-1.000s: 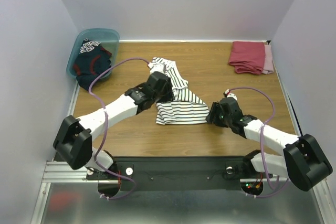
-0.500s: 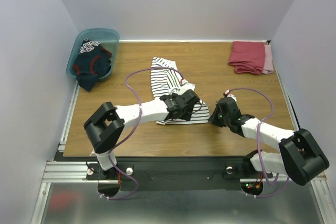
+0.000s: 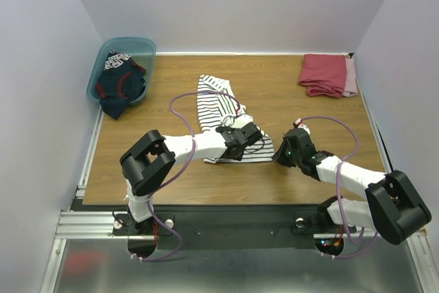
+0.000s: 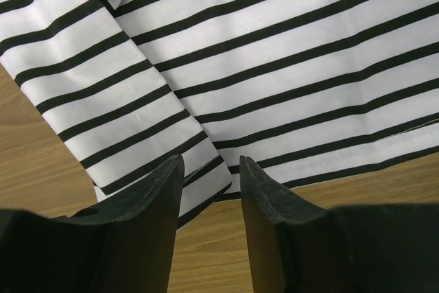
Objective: Fold and stack the tank tops
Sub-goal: Flatten the tank top out
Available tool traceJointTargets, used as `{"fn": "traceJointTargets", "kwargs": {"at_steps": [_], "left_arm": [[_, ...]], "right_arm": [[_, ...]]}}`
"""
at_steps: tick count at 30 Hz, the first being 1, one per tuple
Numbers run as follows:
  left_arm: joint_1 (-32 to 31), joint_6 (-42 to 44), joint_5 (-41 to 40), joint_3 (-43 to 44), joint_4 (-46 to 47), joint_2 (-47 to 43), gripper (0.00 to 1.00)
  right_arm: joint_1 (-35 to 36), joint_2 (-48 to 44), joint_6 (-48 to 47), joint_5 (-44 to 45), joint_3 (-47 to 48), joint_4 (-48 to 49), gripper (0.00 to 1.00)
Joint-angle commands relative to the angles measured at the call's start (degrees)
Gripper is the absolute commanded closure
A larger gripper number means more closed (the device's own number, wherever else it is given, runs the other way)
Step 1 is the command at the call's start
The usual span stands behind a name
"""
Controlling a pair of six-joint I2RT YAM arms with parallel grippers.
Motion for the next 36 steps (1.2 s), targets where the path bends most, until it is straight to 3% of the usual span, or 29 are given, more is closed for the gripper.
{"fn": "traceJointTargets", "kwargs": {"at_steps": [1, 7, 17, 27, 29, 33, 36], "left_arm": [[-0.7, -0.2, -1.9, 1.3, -0.5, 0.0, 0.51], [-0.9, -0.3, -1.0, -0.1, 0.7, 0.6, 0.52], [-0.9, -0.3, -0.4, -1.8, 1.6, 1.1, 0.66], [-0.9, -0.9, -1.1, -4.4, 2.3, 0.7, 0.73], [-0.9, -0.9, -1.7, -4.5, 2.2, 0.5, 0.79], [-0.6, -1.1, -3.8, -3.9, 0.8, -0.9, 1.0], [0.1, -0.8, -5.4, -2.7, -1.1, -4.2, 1.0]], "right_arm": [[0.1, -0.5, 0.3, 0.6, -0.6, 1.5, 0.97], [0.1, 0.0, 0.3, 0.7, -0.4, 1.5, 0.98], [0.1, 0.3, 0.3, 1.1, -0.4, 1.5, 0.98], [0.1, 0.9, 0.3, 1.3, 0.2, 1.5, 0.99], [0.1, 0.9, 0.3, 1.2, 0.5, 1.5, 0.99], [0.1, 0.6, 0.3, 1.3, 0.8, 1.5, 1.0], [0.1, -0.5, -0.2, 1.5, 1.3, 1.5, 1.0]]}}
